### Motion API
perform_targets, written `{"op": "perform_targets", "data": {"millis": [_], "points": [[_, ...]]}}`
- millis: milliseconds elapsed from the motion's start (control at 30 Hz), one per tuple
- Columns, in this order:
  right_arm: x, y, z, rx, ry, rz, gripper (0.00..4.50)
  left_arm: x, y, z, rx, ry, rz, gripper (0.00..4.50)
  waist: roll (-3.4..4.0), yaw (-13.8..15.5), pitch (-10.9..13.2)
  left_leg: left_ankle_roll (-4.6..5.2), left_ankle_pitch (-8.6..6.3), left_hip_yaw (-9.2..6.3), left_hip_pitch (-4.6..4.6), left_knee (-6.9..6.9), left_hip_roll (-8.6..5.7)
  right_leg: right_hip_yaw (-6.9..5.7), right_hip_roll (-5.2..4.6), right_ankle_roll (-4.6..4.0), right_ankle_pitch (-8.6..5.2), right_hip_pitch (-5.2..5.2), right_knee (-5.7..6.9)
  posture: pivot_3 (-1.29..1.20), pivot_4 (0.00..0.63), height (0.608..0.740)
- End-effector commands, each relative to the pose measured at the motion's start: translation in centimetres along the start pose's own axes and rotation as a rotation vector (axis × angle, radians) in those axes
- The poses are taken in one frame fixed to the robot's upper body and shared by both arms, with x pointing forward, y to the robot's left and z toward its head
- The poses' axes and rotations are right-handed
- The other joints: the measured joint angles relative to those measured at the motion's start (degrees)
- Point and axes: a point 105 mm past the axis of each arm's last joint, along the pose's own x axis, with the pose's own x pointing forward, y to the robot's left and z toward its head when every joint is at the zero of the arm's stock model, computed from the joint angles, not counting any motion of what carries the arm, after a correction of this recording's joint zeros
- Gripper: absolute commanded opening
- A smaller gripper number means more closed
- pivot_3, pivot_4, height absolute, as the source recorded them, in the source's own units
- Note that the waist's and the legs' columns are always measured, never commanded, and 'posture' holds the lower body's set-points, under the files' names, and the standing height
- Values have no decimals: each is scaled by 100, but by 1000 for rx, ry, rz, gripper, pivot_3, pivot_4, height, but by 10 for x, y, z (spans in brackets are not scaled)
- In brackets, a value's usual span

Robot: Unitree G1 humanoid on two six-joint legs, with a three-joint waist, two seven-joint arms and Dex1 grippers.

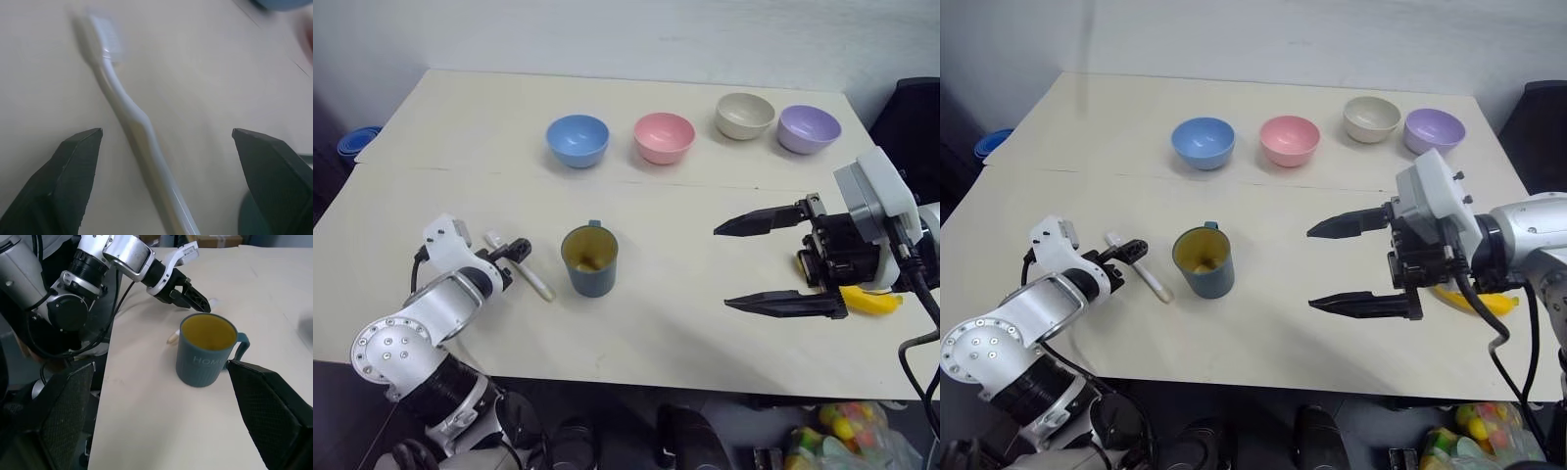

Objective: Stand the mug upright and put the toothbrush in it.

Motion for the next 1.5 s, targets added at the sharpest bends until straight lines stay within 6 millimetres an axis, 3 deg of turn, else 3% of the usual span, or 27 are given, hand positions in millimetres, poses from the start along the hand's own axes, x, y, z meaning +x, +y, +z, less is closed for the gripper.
{"op": "perform_targets", "data": {"millis": [33,367,533,867,933,1100,1233,1333,1433,1500], "points": [[5,7,10,-53,-24,-8,4478,12,-7,1,-21,60,58,4500,-1,27,0,0,0,0,0,2,-2,-13,-1,0,1,2,-1,0,150,740],[11,10,15,-60,-59,-58,4478,23,8,-21,71,267,126,4500,1,4,-4,-8,4,-3,15,6,-4,-14,-3,1,1,11,5,0,150,740],[11,16,12,-57,-46,-69,4500,26,12,-20,72,313,154,3432,3,11,-6,-14,-1,-7,88,-22,-4,-21,0,0,0,92,-29,0,150,740],[9,20,13,-61,-42,-95,4500,27,17,-12,10,346,208,564,20,19,-15,-17,0,-16,88,-19,-7,-21,-5,0,0,95,-29,0,150,740],[8,19,12,-61,-40,-102,4500,26,20,-12,12,351,226,174,20,11,-15,-17,0,-18,88,-20,-7,-19,-6,0,0,95,-30,0,150,740],[6,16,8,-39,-25,-130,4500,25,33,0,0,318,274,173,22,-1,-16,-19,1,-18,87,-21,-6,-18,-3,0,0,94,-32,0,150,740],[2,20,5,18,-19,-119,4500,29,36,28,27,210,229,173,23,-14,-16,-25,5,-10,89,-22,-16,-25,9,-6,-3,92,-32,0,150,740],[0,16,4,-4,-4,-157,4500,33,17,48,82,109,73,173,22,-15,-16,-29,5,-3,88,-23,-17,-24,20,-12,-6,86,-35,0,150,740],[0,15,5,-4,-27,-180,4500,31,-20,67,147,-51,-276,173,22,1,-15,-29,4,3,80,-27,-18,-29,21,-12,-6,81,-36,0,150,740],[0,16,6,6,-48,-185,4500,27,-29,76,149,-130,-401,173,21,2,-15,-29,4,10,64,-28,-20,-45,21,-12,-6,78,-45,0,150,740]]}}
